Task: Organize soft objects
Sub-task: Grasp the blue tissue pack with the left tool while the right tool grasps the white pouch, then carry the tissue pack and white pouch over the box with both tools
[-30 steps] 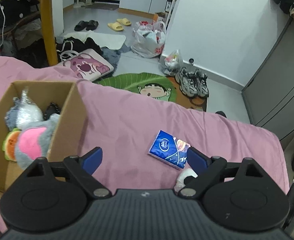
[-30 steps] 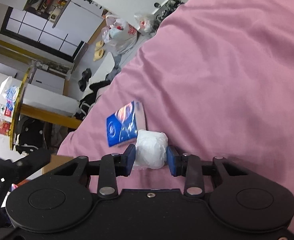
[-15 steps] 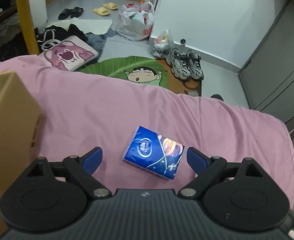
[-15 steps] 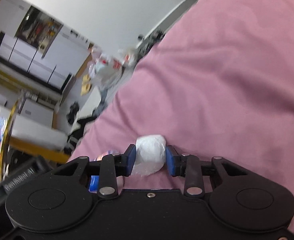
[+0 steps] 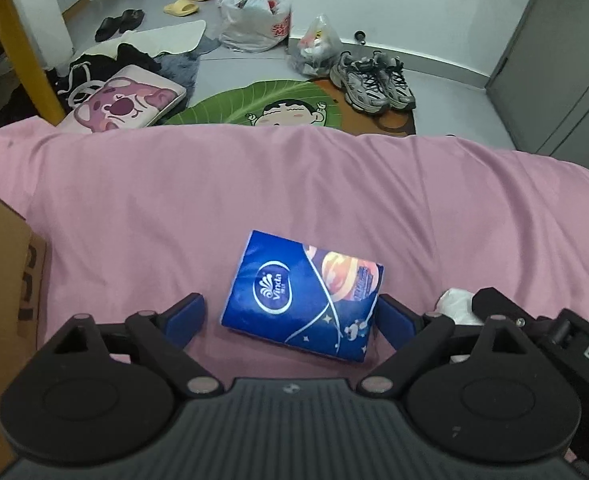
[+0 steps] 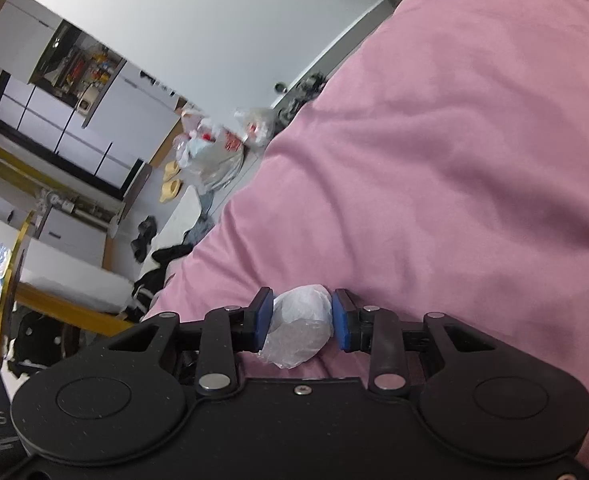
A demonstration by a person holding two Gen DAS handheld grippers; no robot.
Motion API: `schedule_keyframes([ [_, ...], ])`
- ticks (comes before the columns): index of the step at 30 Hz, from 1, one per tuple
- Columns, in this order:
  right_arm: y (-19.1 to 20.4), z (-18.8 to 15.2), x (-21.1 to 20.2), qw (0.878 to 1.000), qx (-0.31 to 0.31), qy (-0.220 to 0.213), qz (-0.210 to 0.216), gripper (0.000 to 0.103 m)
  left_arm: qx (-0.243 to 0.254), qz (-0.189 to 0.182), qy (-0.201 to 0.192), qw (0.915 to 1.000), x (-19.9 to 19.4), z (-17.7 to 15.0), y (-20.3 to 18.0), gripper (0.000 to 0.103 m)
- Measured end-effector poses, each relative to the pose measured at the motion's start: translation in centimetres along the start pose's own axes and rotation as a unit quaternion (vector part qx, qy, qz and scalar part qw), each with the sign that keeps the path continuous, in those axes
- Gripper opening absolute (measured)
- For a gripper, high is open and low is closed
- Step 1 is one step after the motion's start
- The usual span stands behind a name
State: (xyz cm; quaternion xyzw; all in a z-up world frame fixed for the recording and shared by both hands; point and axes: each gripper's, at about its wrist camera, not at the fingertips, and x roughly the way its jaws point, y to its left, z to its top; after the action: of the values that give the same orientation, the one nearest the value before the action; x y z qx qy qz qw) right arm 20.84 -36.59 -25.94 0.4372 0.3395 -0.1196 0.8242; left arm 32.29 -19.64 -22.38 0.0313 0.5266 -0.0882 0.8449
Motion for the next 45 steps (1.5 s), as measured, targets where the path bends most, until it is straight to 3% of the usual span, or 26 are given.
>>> schedule_keyframes([
  [3, 0.7, -0.2, 0.4, 1.000, -0.013, 0.024, 0.008, 0.036, -0.007, 0.001, -0.009, 0.9999, -0.3, 0.0, 0.0, 0.075],
  [9, 1.0, -0.2, 0.1, 0.999, -0.029, 0.036, 0.010, 0.030, -0.032, -0.006, -0.022, 0.9992, -1.9, 0.2, 1.1, 0.074],
  [23, 1.9, -0.5, -2.3, 0.999, -0.036, 0.025, 0.024, 0.031, -0.044, -0.020, -0.050, 0.9976, -8.1, -0.9, 2.7, 0.074],
  [45, 7.4, -2.4, -10.6, 0.990, -0.119, -0.028, 0.067, 0.031, -0.069, -0.012, -0.103, 0.9922, -18.9, -4.1, 7.0, 0.074],
])
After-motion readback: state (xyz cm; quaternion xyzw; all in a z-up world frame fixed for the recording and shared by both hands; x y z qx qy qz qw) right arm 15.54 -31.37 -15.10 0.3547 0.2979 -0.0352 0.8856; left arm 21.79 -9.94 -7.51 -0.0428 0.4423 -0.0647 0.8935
